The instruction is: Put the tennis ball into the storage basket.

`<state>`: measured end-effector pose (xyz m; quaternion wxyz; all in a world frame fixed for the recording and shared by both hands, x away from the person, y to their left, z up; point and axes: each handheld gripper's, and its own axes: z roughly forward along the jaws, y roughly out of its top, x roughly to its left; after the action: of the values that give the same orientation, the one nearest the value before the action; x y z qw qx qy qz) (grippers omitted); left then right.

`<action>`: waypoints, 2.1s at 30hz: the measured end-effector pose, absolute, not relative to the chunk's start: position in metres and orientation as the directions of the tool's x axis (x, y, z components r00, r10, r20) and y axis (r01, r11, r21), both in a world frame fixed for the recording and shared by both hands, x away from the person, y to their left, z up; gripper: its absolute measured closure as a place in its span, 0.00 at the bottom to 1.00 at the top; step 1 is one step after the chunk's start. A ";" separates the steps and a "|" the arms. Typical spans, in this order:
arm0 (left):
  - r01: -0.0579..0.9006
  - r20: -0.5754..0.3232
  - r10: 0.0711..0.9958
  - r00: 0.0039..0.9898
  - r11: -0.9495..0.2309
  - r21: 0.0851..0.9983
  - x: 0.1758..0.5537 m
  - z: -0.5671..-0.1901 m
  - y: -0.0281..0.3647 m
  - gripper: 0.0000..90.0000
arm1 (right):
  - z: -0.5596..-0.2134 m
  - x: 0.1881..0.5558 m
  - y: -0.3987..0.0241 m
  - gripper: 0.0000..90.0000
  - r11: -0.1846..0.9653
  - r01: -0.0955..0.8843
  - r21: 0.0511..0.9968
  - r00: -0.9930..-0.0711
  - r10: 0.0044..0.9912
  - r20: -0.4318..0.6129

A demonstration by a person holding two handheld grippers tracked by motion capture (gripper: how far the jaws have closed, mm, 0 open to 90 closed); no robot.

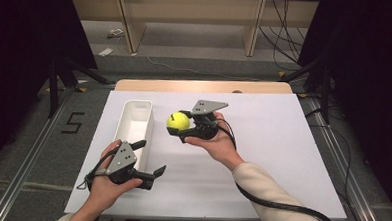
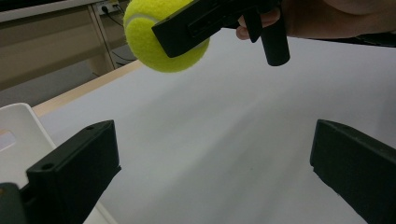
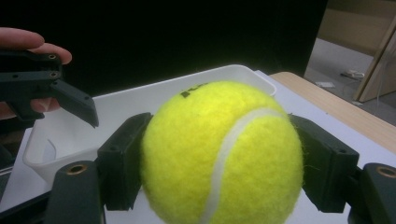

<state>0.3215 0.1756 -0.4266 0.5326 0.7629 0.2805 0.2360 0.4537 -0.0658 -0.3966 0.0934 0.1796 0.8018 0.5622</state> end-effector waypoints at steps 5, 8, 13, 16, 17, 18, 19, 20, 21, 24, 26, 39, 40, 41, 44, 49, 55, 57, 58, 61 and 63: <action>0.187 0.051 0.681 0.730 -0.271 0.944 0.321 -0.427 0.175 0.01 | -0.396 0.454 -0.063 0.30 0.304 0.179 0.936 -0.920 0.389 0.049; 0.185 0.053 0.681 0.730 -0.272 0.944 0.321 -0.427 0.175 0.01 | -0.396 0.454 -0.062 0.30 0.304 0.179 0.936 -0.921 0.387 0.050; 0.184 0.056 0.682 0.730 -0.274 0.944 0.321 -0.427 0.176 0.01 | -0.395 0.455 -0.061 0.30 0.303 0.178 0.936 -0.921 0.387 0.050; 0.183 0.056 0.682 0.729 -0.273 0.944 0.321 -0.427 0.176 0.01 | -0.395 0.455 -0.060 0.30 0.302 0.178 0.936 -0.921 0.386 0.051; 0.183 0.056 0.682 0.729 -0.273 0.944 0.321 -0.427 0.176 0.01 | -0.395 0.455 -0.059 0.30 0.303 0.178 0.936 -0.921 0.385 0.051; 0.182 0.057 0.682 0.729 -0.274 0.944 0.321 -0.427 0.176 0.01 | -0.396 0.455 -0.059 0.30 0.303 0.178 0.936 -0.921 0.385 0.050; 0.182 0.057 0.682 0.729 -0.273 0.945 0.321 -0.427 0.176 0.01 | -0.396 0.455 -0.059 0.30 0.304 0.180 0.936 -0.921 0.385 0.052; 0.181 0.057 0.682 0.729 -0.273 0.945 0.321 -0.427 0.176 0.01 | -0.396 0.455 -0.059 0.30 0.304 0.180 0.935 -0.921 0.385 0.052; 0.180 0.059 0.682 0.729 -0.274 0.945 0.321 -0.427 0.176 0.01 | -0.396 0.455 -0.058 0.30 0.304 0.178 0.936 -0.922 0.385 0.050; 0.173 0.064 0.679 0.731 -0.275 0.946 0.321 -0.426 0.176 0.01 | -0.396 0.455 -0.058 0.30 0.302 0.175 0.937 -0.921 0.386 0.047; 0.172 0.064 0.679 0.732 -0.275 0.946 0.321 -0.426 0.176 0.01 | -0.396 0.456 -0.057 0.30 0.301 0.173 0.938 -0.922 0.385 0.047; 0.173 0.065 0.679 0.731 -0.276 0.945 0.321 -0.426 0.176 0.01 | -0.394 0.456 -0.054 0.30 0.299 0.171 0.939 -0.924 0.380 0.047; 0.173 0.064 0.679 0.731 -0.276 0.946 0.321 -0.426 0.175 0.01 | -0.394 0.456 -0.054 0.30 0.297 0.172 0.939 -0.924 0.380 0.049; 0.173 0.064 0.679 0.731 -0.275 0.946 0.321 -0.426 0.175 0.01 | -0.394 0.457 -0.053 0.30 0.296 0.169 0.940 -0.924 0.379 0.046; 0.173 0.064 0.679 0.731 -0.276 0.946 0.321 -0.426 0.175 0.01 | -0.393 0.457 -0.053 0.30 0.299 0.172 0.939 -0.925 0.378 0.049; 0.173 0.065 0.679 0.731 -0.277 0.945 0.321 -0.426 0.175 0.01 | -0.394 0.457 -0.050 0.30 0.295 0.170 0.940 -0.925 0.377 0.048; 0.173 0.064 0.679 0.731 -0.276 0.946 0.321 -0.426 0.175 0.01 | -0.394 0.458 -0.048 0.30 0.293 0.171 0.941 -0.925 0.376 0.051; 0.180 0.053 0.674 0.737 -0.272 0.945 0.320 -0.427 0.175 0.01 | -0.394 0.458 -0.047 0.30 0.294 0.171 0.940 -0.926 0.373 0.052; 0.181 0.052 0.674 0.737 -0.271 0.945 0.320 -0.427 0.175 0.01 | -0.393 0.459 -0.046 0.30 0.297 0.170 0.939 -0.927 0.372 0.050; 0.182 0.050 0.674 0.737 -0.270 0.945 0.320 -0.427 0.175 0.01 | -0.393 0.459 -0.045 0.30 0.294 0.169 0.941 -0.927 0.371 0.051; 0.183 0.049 0.675 0.737 -0.269 0.946 0.320 -0.427 0.175 0.01 | -0.393 0.459 -0.044 0.30 0.293 0.169 0.941 -0.928 0.369 0.052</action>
<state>0.3204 0.1747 -0.4268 0.5352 0.7628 0.2810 0.2296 0.4592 -0.0436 -0.3929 0.0877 0.1685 0.7993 0.5701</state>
